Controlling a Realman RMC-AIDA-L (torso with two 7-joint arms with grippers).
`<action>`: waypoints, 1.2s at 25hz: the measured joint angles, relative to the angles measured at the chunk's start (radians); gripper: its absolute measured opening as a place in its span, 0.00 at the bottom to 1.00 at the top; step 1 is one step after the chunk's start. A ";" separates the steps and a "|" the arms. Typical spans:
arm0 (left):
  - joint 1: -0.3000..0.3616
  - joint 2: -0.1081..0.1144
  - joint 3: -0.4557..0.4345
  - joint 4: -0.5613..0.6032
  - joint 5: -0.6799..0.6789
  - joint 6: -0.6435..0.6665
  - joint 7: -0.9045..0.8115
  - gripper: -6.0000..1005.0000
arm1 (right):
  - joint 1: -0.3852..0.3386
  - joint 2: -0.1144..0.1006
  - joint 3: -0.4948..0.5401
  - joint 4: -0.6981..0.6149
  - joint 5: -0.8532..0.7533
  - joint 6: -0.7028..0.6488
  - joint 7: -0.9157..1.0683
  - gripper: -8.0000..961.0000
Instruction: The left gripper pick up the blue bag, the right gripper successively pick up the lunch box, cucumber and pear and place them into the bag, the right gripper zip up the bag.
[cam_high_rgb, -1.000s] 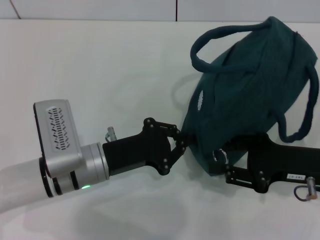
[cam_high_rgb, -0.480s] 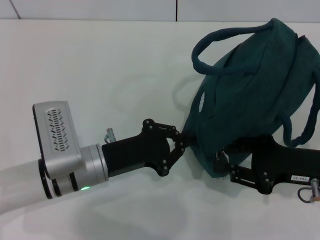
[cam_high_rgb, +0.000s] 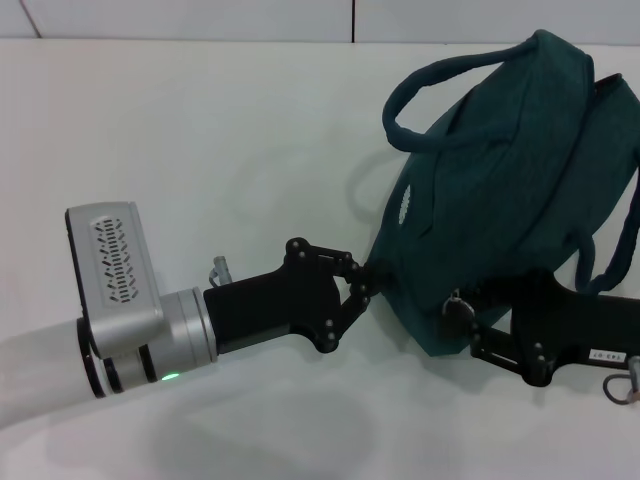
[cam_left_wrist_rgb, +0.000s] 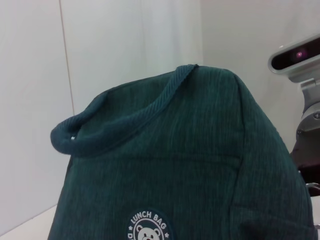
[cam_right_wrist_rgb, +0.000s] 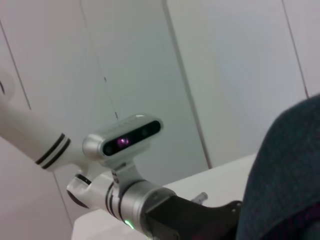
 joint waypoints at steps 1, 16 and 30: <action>0.000 0.000 0.000 0.000 0.000 0.000 0.000 0.07 | -0.003 -0.001 0.000 0.000 0.000 0.003 0.000 0.27; -0.003 0.000 0.000 0.006 0.002 0.001 0.000 0.08 | -0.058 0.007 0.069 -0.035 0.010 -0.045 -0.134 0.07; -0.002 0.000 -0.007 0.006 -0.007 0.000 0.000 0.10 | -0.089 0.015 0.146 -0.056 0.073 -0.092 -0.289 0.03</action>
